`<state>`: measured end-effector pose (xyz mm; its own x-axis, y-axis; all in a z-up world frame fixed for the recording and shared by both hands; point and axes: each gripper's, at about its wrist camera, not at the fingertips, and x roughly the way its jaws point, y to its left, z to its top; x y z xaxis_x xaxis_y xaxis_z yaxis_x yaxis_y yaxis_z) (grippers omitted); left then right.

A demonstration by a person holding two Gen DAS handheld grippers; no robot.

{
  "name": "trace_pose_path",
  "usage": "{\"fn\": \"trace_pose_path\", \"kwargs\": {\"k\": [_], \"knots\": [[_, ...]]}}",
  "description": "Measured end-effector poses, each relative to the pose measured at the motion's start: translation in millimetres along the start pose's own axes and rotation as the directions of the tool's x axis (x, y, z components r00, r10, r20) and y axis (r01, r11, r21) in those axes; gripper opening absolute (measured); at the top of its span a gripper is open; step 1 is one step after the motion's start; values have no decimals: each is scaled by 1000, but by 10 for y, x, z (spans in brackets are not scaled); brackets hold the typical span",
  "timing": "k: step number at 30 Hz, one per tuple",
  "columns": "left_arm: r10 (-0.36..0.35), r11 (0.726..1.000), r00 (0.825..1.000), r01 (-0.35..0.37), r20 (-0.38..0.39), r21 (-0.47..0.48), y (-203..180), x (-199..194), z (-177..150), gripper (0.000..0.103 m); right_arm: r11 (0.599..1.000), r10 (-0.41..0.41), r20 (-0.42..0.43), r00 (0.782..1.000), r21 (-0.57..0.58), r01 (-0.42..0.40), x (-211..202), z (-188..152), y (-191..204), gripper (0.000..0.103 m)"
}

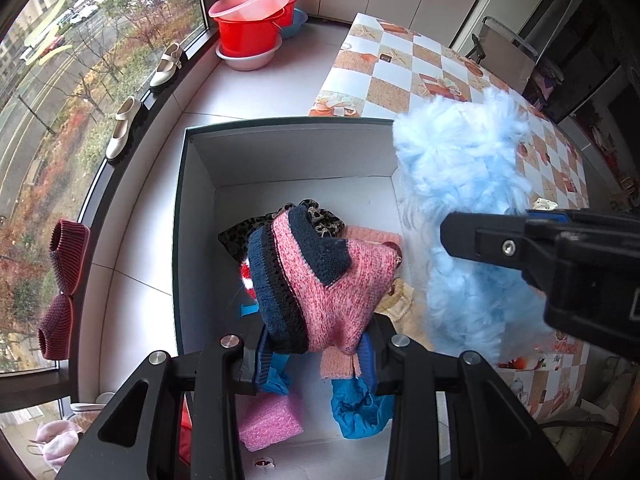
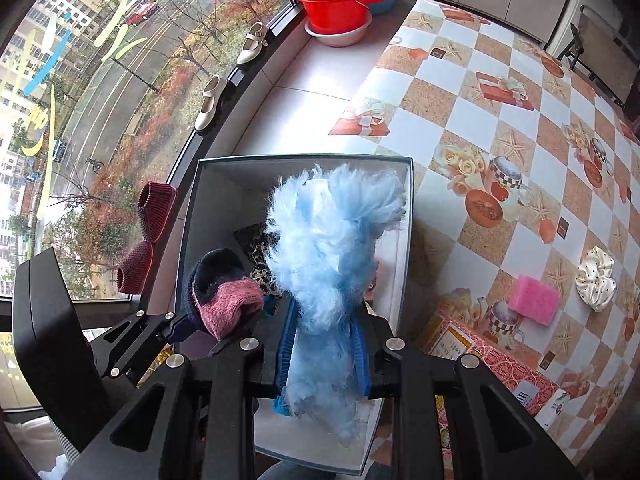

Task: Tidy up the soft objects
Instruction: 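Open both tools to release the fluffy item and slipper into the box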

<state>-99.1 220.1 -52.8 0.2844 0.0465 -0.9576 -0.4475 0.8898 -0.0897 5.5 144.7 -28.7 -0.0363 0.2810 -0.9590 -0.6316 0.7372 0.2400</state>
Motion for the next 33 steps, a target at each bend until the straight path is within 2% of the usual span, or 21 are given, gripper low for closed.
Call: {"fn": "trace_pose_path", "kwargs": {"k": [4,6,10,11,12,13,16,18,20,21,24,28,33], "knots": [[-3,1000,1000,3,-10,-3,18,33,15,44,1000,3,-17,1000,-13,-3,62,19,25,28],[-13,1000,1000,13,-19,-2,11,53,32,56,1000,4,-21,1000,-19,-4,78,28,32,28],[14,1000,1000,-14,-19,-2,0,47,40,75,1000,11,-33,999,-20,-12,97,26,33,29],[19,1000,1000,-19,-17,-3,0,43,40,80,1000,14,-35,999,-19,-14,94,22,29,34],[23,1000,1000,-23,-17,-3,0,39,42,81,1000,17,-35,999,-18,-18,93,21,26,53],[16,1000,1000,-16,-13,-12,12,32,41,81,1000,19,-34,999,-17,-20,87,20,23,67],[12,1000,1000,-12,-7,-26,39,48,29,91,1000,25,-27,999,-18,-26,53,11,11,68],[6,1000,1000,-7,-5,-31,45,61,14,103,999,24,-23,999,-22,-24,33,8,13,69],[-1,999,1000,1,0,-45,58,41,21,103,1000,14,-21,1000,-24,-15,24,2,11,79],[-4,998,1000,4,6,-59,72,19,24,103,1000,1,-19,1000,-21,-1,21,2,-1,88],[4,998,1000,-3,10,-67,84,-17,41,103,1000,4,-7,1000,6,-4,-5,-14,-73,100],[5,997,1000,-4,7,-73,98,-58,58,103,999,22,12,1000,37,-22,-67,-17,-138,102],[-49,996,998,47,-25,-76,96,-99,39,103,999,34,33,999,39,-35,-194,-27,-108,102]]}}
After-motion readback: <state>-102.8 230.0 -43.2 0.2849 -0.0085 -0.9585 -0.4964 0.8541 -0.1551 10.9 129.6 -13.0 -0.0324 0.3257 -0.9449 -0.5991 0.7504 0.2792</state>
